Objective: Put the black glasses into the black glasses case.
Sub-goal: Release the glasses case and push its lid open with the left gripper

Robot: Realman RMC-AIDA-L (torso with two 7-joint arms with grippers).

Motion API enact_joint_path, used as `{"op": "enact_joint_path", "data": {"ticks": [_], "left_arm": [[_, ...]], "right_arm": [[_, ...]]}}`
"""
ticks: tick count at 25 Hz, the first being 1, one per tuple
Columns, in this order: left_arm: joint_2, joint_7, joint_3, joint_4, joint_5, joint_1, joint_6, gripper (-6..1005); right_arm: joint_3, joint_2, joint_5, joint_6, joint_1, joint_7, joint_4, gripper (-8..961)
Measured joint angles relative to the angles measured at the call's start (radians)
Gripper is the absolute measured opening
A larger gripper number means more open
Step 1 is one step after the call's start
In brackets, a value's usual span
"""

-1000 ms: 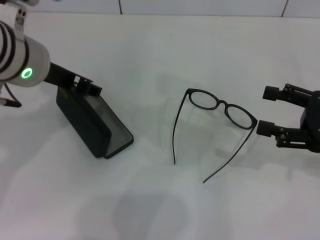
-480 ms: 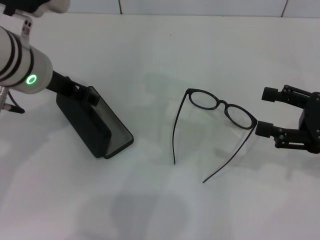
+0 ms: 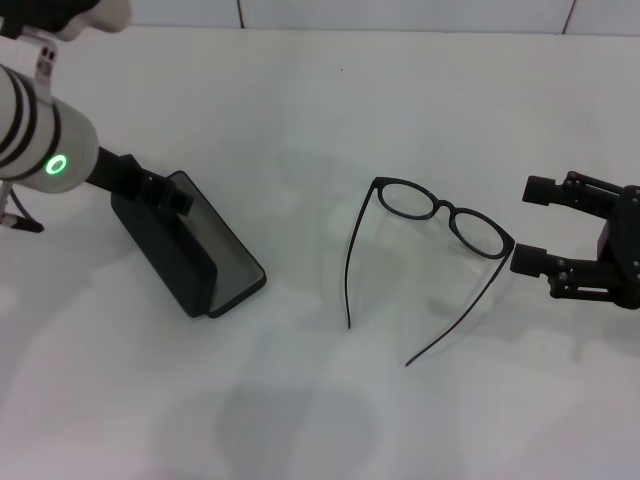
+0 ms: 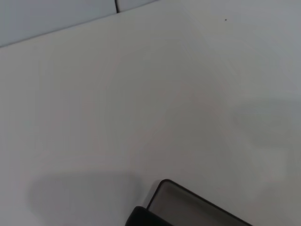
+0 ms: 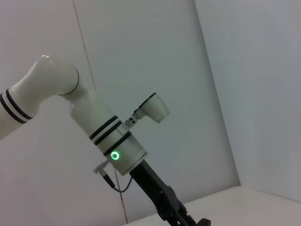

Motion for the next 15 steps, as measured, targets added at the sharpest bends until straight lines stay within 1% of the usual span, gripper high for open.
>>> {"op": "enact_joint_path", "data": {"ticks": [15], "left_arm": [[0.0,0.0,-0.004,-0.013,0.0,0.0,0.001,666]], "right_arm": [[0.0,0.0,0.0,-0.004,0.001,0.0,0.0,871]]}}
